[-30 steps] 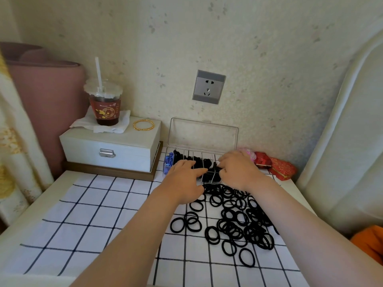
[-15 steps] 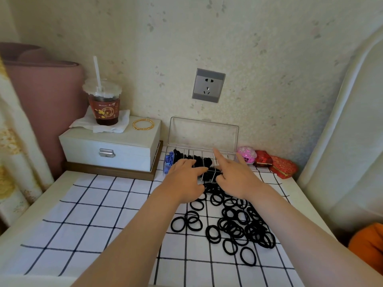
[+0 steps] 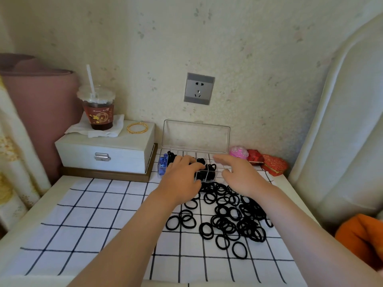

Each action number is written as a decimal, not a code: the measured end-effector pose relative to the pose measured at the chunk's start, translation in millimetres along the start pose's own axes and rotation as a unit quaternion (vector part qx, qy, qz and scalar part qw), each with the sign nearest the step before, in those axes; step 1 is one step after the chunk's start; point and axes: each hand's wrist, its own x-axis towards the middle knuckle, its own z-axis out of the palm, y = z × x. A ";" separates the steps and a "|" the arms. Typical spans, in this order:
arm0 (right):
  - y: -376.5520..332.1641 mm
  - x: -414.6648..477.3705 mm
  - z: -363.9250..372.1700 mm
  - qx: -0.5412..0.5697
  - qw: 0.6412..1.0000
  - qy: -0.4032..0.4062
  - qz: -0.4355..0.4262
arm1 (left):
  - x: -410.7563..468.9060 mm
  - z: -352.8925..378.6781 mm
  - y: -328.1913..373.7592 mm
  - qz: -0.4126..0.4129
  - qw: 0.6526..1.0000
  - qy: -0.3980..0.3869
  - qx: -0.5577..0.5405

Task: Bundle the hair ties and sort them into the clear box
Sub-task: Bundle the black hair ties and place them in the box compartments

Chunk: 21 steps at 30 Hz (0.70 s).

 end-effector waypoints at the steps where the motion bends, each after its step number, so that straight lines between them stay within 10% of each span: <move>1: 0.1 -5.6 1.7 -0.001 1.000 0.002 0.002 | -1.8 0.1 3.0 0.012 1.000 0.013 -0.003; 12: 32.4 -41.0 28.3 -0.191 0.972 -0.116 0.074 | -33.9 20.4 33.5 0.052 0.984 -0.166 -0.024; 21: 25.3 -54.2 39.7 -0.058 0.984 -0.162 0.053 | -33.6 22.1 25.9 0.009 0.958 -0.277 0.067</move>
